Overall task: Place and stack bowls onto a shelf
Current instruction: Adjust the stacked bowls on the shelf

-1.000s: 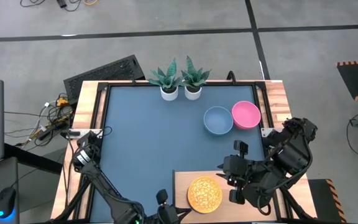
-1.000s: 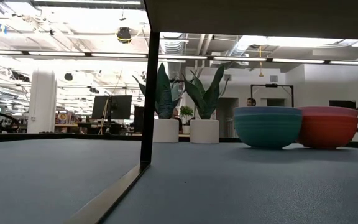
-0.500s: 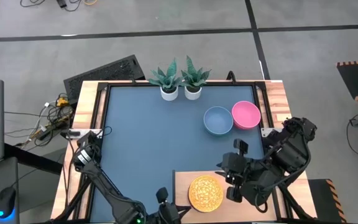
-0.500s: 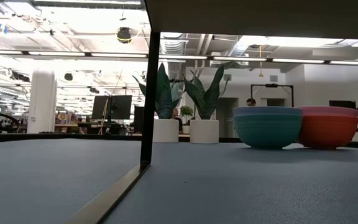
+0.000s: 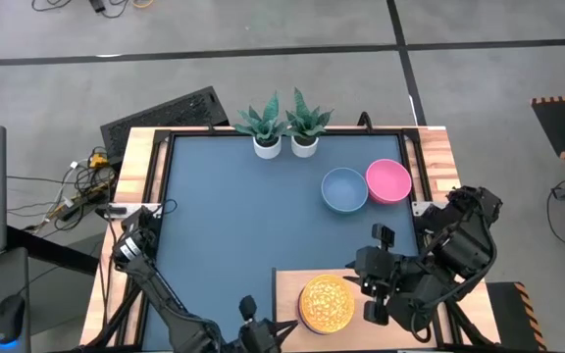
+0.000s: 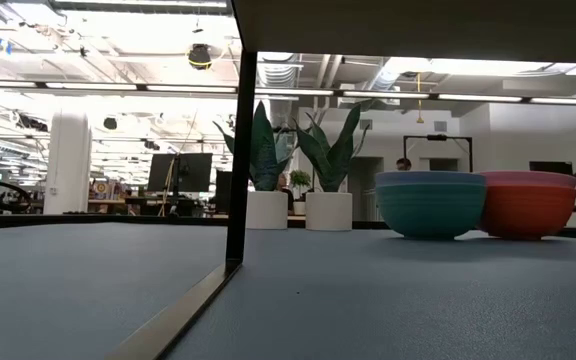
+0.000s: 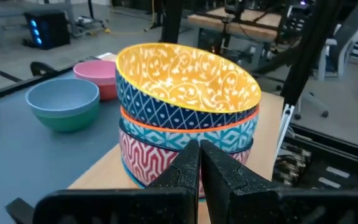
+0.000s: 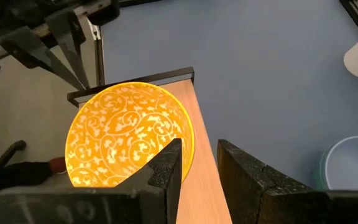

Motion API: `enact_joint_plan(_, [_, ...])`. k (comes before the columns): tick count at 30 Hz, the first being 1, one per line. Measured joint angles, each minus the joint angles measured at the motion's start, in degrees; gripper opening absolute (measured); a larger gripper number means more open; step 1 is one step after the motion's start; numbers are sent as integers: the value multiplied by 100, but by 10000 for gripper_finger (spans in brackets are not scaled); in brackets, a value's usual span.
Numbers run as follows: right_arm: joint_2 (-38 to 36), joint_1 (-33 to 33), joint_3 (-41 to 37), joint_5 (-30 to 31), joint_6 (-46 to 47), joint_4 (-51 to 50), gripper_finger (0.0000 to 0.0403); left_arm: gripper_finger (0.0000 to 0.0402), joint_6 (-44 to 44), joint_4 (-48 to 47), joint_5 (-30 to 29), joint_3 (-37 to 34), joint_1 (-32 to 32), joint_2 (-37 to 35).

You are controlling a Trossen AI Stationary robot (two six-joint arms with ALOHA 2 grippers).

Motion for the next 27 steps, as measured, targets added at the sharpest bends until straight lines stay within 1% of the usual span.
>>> enact_joint_plan(8, [-2,-2,0,-2,-2,-1,127,0,131,-17,83,-59,131,2])
enact_joint_plan(16, [-7,-2,0,-2,-4,-1,127,0,133,-69,293,-61,180,2])
enact_joint_plan(22, [-7,-2,0,-2,-4,-1,127,0,-206,-341,470,-61,177,2])
enact_joint_plan(27, [-7,-2,0,-2,82,-1,127,0,-217,-373,507,-61,177,2])
